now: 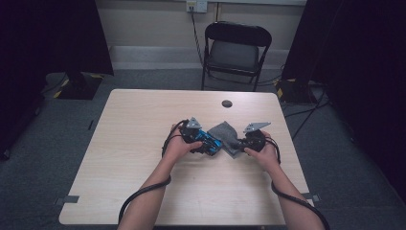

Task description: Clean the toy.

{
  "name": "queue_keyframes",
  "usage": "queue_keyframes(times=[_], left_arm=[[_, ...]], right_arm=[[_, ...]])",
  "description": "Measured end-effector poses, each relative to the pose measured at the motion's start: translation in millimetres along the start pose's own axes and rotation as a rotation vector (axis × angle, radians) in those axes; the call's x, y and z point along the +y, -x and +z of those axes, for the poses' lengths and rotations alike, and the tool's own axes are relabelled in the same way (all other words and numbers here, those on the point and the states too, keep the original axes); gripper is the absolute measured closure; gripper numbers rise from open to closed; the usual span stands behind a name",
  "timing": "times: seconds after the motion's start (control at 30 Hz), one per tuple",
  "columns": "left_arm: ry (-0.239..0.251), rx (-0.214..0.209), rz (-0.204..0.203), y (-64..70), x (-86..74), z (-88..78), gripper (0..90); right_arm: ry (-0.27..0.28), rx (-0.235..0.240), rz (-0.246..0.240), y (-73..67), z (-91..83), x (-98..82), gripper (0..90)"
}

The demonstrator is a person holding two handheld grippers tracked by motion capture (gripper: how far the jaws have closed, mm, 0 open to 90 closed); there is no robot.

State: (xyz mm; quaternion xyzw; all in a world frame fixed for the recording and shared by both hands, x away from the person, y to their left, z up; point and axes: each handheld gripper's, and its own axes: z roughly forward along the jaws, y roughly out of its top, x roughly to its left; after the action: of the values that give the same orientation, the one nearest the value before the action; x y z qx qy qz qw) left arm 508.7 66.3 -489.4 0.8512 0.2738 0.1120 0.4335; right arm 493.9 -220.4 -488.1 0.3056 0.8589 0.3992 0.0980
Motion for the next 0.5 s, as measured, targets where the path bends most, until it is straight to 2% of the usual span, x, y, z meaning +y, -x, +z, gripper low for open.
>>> queue_keyframes(times=[0.2,0.5], left_arm=[[-0.003,0.0,0.0,0.0,0.3,0.0,5.7],[-0.009,0.0,0.0,0.0,0.9,-0.1,5.8]], right_arm=[[-0.003,0.009,-0.019,-4.0,-9.9,-8.7,72.2],[-0.015,0.012,-0.017,-4.2,-24.0,-20.1,72.3]])
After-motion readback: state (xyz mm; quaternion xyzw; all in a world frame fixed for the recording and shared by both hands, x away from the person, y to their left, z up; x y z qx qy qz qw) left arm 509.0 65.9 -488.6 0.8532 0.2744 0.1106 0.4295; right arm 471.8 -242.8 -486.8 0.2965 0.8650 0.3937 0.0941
